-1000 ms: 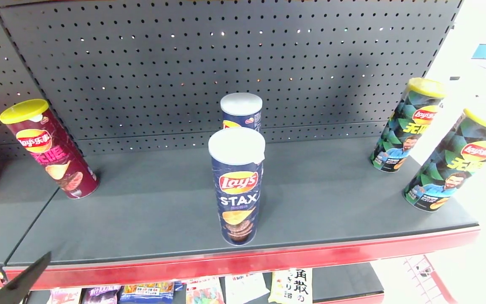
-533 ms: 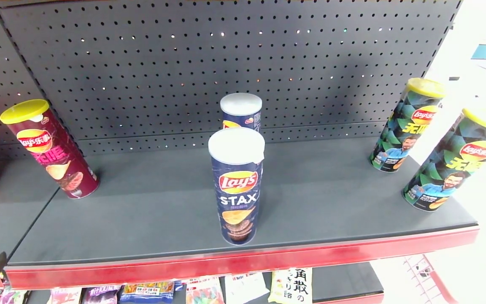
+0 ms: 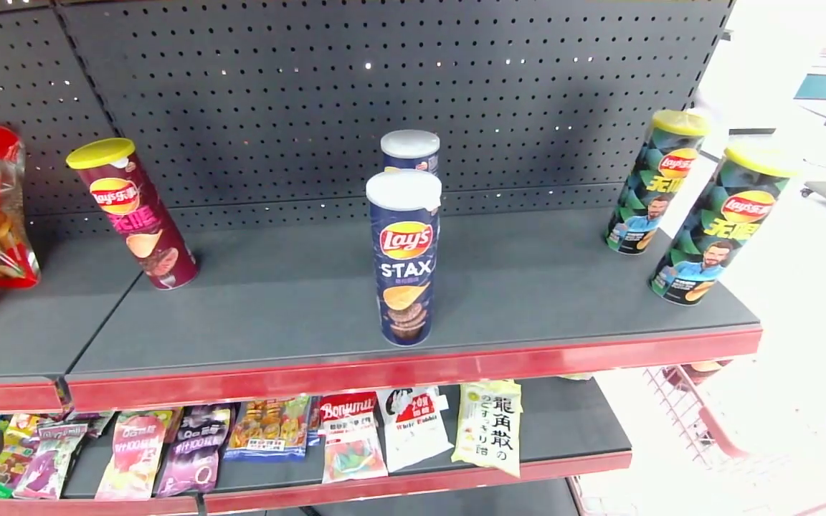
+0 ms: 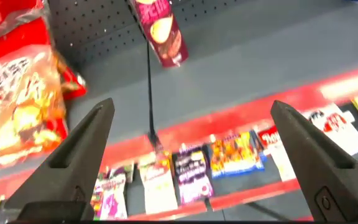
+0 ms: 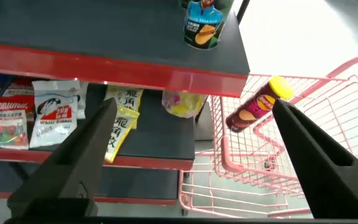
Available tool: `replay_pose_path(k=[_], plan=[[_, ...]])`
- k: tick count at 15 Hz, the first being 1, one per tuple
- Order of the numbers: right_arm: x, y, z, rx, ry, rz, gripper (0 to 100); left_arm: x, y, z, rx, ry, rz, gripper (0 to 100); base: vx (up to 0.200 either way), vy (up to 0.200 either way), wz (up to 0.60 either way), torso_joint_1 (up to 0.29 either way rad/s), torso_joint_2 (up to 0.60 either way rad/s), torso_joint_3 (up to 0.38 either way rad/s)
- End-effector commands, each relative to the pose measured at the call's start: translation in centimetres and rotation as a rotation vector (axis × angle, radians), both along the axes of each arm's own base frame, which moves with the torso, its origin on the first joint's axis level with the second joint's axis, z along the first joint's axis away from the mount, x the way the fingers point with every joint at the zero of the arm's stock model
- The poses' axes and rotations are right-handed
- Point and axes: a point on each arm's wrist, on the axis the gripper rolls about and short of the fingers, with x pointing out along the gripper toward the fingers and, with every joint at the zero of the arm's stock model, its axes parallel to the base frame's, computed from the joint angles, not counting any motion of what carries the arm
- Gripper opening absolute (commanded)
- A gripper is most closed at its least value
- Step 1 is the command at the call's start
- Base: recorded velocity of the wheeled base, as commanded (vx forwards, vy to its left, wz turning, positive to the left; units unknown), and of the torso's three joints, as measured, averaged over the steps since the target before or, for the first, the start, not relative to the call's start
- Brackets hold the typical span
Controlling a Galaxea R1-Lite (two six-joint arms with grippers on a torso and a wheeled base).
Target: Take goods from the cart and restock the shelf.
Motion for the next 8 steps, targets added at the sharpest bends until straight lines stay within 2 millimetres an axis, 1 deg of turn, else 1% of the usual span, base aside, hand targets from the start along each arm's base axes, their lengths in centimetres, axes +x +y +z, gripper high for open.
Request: replay_pose_path(k=[1, 5, 8], plan=[[-0.09, 0.01, -0.01, -0.001, -0.004, 0.002, 100, 0.05, -0.01, 0.0, 0.003, 0.002, 0.002, 100, 0.0, 0.0, 0.0, 0.0, 0.0, 0.0], [-0.27, 0.0, -0.19, -0.019, -0.007, 0.005, 100, -0.24, 0.07, 0.0, 0.033, -0.012, -0.001, 100, 0.0, 0.0, 0.0, 0.0, 0.0, 0.0], [-0.29, 0.01, -0.36, -0.022, -0.003, 0.008, 100, -0.46, 0.14, 0.02, 0.035, -0.024, 0.001, 100, 0.0, 0.0, -0.6, 0.007, 0.0, 0.001]])
